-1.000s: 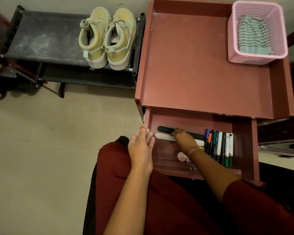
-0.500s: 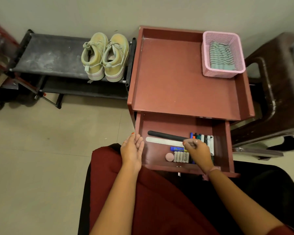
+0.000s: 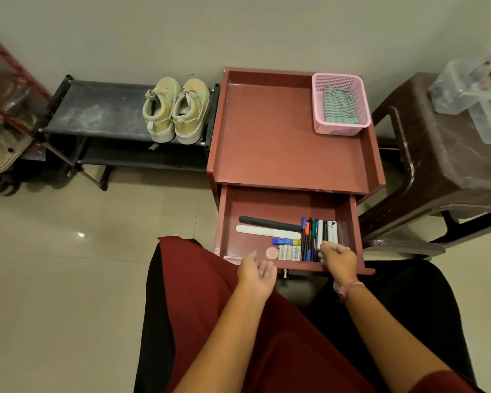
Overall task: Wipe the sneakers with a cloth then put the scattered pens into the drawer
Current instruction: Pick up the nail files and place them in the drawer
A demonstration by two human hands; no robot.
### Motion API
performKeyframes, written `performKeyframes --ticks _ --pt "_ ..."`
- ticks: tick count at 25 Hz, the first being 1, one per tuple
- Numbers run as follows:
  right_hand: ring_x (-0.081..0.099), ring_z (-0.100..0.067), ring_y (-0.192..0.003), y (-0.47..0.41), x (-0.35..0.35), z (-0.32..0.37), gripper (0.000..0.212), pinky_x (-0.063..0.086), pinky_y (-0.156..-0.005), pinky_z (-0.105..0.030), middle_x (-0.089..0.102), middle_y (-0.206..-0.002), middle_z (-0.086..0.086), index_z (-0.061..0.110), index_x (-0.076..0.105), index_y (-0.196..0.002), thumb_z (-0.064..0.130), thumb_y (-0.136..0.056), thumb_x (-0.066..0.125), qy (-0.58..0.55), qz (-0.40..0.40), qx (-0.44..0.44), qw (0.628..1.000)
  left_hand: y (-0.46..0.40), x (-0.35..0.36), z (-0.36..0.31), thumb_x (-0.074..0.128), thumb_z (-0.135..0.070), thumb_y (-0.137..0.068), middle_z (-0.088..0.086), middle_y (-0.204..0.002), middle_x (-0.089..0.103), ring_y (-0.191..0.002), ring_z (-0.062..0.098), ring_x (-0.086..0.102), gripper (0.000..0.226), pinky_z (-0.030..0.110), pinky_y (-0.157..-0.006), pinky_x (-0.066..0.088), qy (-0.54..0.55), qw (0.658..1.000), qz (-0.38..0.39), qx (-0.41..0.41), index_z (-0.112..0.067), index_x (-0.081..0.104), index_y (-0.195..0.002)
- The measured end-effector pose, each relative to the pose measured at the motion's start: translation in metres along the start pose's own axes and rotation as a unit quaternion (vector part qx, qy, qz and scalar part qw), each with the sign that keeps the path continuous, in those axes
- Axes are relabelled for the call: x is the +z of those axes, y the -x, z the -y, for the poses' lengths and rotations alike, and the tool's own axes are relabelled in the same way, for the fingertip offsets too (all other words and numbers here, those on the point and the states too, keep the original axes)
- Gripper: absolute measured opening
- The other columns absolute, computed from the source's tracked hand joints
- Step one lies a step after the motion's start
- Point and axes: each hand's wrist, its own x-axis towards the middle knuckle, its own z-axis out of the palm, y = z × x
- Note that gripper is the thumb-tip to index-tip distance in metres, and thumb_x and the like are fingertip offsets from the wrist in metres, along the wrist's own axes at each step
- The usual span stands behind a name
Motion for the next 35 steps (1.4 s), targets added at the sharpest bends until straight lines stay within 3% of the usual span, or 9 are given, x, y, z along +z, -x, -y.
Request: performKeyframes --ticks 2,5,7,9,12,15,24,30,35 --pt "0.058 -0.008 -0.057 0.012 -0.003 0.000 0.017 0.051 -0.054 -0.015 0.060 -0.075 -0.007 0.003 0.061 -0.107 0.009 -0.092 0.054 -0.158 0.006 0.088 0.983 0.003 -0.003 0.008 0.050 -0.019 -0.098 0.014 -0.140 0.046 -0.135 0.025 0.042 0.050 0.035 -0.109 0.036 -0.002 1.000 -0.017 -0.006 -0.001 0.036 -0.143" --pt "0.059 -0.024 -0.113 0.031 -0.008 -0.004 0.027 0.047 -0.098 -0.029 0.057 -0.121 -0.018 0.002 0.054 -0.119 0.020 -0.098 0.047 -0.278 0.017 0.208 0.938 0.003 -0.007 0.003 0.047 -0.023 -0.099 0.020 -0.114 0.049 -0.102 0.027 0.055 0.038 0.033 -0.085 0.046 -0.006 0.999 -0.025 0.024 -0.003 0.041 -0.131" --pt "0.042 -0.031 -0.133 0.039 -0.011 -0.007 0.048 0.034 -0.112 -0.036 0.041 -0.143 -0.022 0.002 0.035 -0.141 0.025 -0.100 0.043 -0.328 0.030 0.268 0.906 -0.003 -0.009 -0.003 0.045 -0.027 -0.100 0.022 -0.128 0.048 -0.116 0.031 0.053 0.054 0.037 -0.097 0.043 0.011 0.999 -0.022 0.035 0.002 0.031 -0.143" --pt "0.030 -0.032 -0.140 0.040 -0.011 -0.006 0.063 0.023 -0.117 -0.038 0.027 -0.151 -0.023 -0.002 0.015 -0.148 0.032 -0.101 0.040 -0.374 0.040 0.305 0.875 -0.009 -0.010 -0.006 0.045 -0.029 -0.100 0.021 -0.142 0.043 -0.133 0.031 0.043 0.062 0.040 -0.109 0.034 0.043 0.999 -0.011 0.024 0.002 0.023 -0.148" --pt "0.024 -0.032 -0.142 0.035 -0.007 -0.001 0.068 0.019 -0.118 -0.039 0.022 -0.153 -0.023 -0.006 0.011 -0.147 0.037 -0.101 0.036 -0.418 0.027 0.318 0.851 -0.014 -0.009 -0.011 0.048 -0.027 -0.098 0.017 -0.116 0.056 -0.120 0.030 0.052 0.050 0.040 -0.104 0.040 0.054 0.998 -0.004 0.031 0.003 0.039 -0.137" --pt "0.030 -0.033 -0.140 0.027 0.000 -0.001 0.064 0.023 -0.117 -0.042 0.028 -0.151 -0.023 -0.006 0.018 -0.145 0.036 -0.101 0.035 -0.443 0.019 0.321 0.837 -0.015 -0.005 -0.016 0.047 -0.027 -0.099 0.020 -0.134 0.048 -0.129 0.034 0.047 0.034 0.046 -0.108 0.037 0.051 0.998 -0.008 0.030 0.005 0.045 -0.110" --pt "0.040 -0.038 -0.132 0.001 0.003 0.026 0.045 0.030 -0.112 -0.051 0.038 -0.144 -0.023 0.007 0.030 -0.143 0.024 -0.101 0.030 -0.383 0.009 0.353 0.854 -0.032 0.013 -0.045 0.041 -0.036 -0.099 0.021 -0.141 0.046 -0.133 0.042 0.041 0.051 0.058 -0.111 0.022 -0.046 0.999 -0.001 -0.001 -0.004 0.041 -0.138" --pt "0.040 -0.043 -0.130 -0.007 -0.001 0.041 0.041 0.031 -0.108 -0.054 0.038 -0.141 -0.028 0.007 0.031 -0.140 0.022 -0.101 0.034 -0.343 0.033 0.370 0.863 -0.041 0.022 -0.057 0.049 -0.036 -0.095 0.022 -0.141 0.044 -0.134 0.047 0.035 0.054 0.061 -0.115 0.015 -0.084 0.996 0.000 -0.036 -0.002 0.040 -0.137" --pt "0.028 -0.041 -0.138 -0.016 0.002 0.030 0.054 0.020 -0.117 -0.049 0.027 -0.148 -0.029 0.003 0.015 -0.148 0.028 -0.102 0.029 -0.396 0.022 0.372 0.839 -0.052 0.024 -0.058 0.050 -0.036 -0.094 0.022 -0.131 0.053 -0.129 0.044 0.044 0.038 0.059 -0.114 0.022 -0.033 0.998 0.012 -0.047 0.000 0.054 -0.106"
